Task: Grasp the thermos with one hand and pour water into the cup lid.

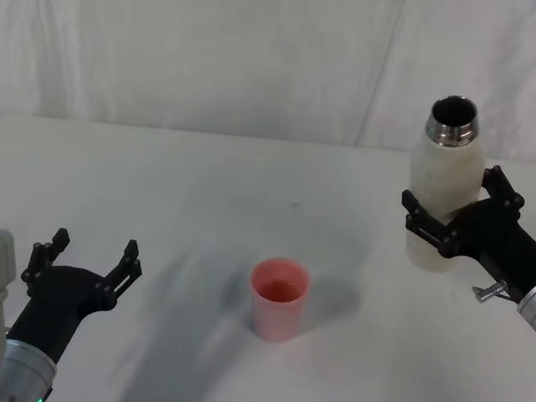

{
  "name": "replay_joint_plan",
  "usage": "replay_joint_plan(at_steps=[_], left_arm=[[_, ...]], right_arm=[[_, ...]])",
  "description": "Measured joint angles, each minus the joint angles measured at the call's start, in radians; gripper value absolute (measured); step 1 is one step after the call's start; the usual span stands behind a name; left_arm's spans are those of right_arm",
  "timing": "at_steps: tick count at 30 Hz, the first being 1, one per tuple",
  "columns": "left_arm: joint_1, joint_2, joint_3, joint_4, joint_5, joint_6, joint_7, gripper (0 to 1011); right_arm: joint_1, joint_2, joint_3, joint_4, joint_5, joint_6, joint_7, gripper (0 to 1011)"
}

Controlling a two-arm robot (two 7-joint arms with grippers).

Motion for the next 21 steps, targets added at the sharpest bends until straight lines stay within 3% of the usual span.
replay_joint_plan(at_steps=[12, 21], left_arm=[[0.000, 0.000, 0.000, 0.000, 0.000, 0.000, 0.000, 1001], [0.000, 0.000, 0.000, 0.000, 0.000, 0.000, 0.000, 1001]], right_arm=[[-0.002, -0.029, 0.026, -0.004, 0.113, 0.070, -0.013, 950], [-0.005, -0.035, 0.029, -0.008, 0.147, 0.093, -0.034, 950]])
